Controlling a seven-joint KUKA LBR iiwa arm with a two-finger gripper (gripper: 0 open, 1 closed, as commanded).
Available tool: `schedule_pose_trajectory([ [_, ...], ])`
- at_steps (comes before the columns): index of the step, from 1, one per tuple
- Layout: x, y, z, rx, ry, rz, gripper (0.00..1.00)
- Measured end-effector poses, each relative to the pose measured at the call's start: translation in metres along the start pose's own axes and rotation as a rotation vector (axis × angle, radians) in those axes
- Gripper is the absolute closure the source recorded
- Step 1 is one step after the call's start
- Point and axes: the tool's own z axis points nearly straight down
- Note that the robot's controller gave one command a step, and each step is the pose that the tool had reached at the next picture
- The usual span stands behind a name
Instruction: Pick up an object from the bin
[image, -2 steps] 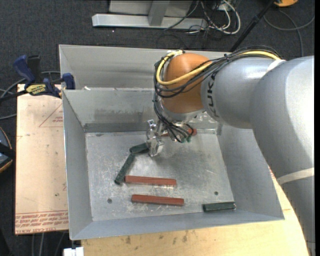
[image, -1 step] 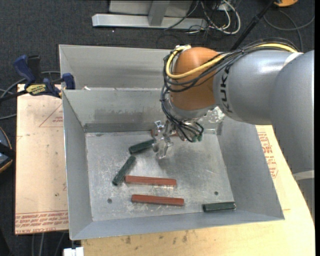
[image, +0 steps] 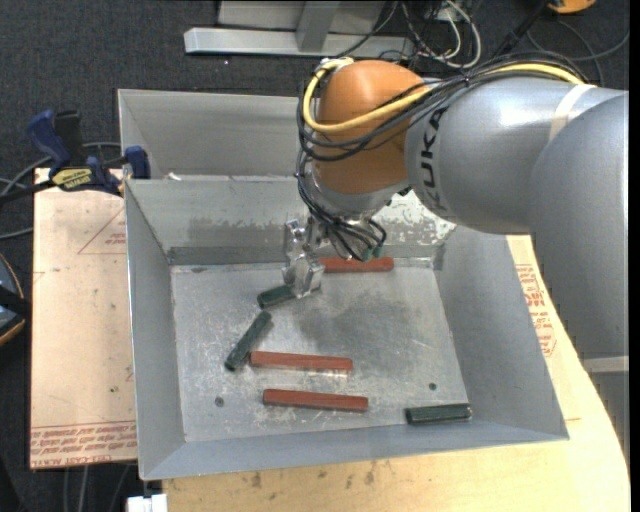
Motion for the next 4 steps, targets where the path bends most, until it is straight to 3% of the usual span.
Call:
schedule_pose_trajectory([
  [1, 0.045, -0.004, 0.058, -0.004, 0.005, -0.155, 0.00],
  [2, 0.044, -0.003, 0.058, -0.004, 0.003, -0.155, 0.00],
  [3, 0.010, 0.003, 0.073, -0.001, -0.004, -0.202, 0.00],
  [4, -0.011, 0.005, 0.079, -0.001, -0.012, -0.260, 0.00],
])
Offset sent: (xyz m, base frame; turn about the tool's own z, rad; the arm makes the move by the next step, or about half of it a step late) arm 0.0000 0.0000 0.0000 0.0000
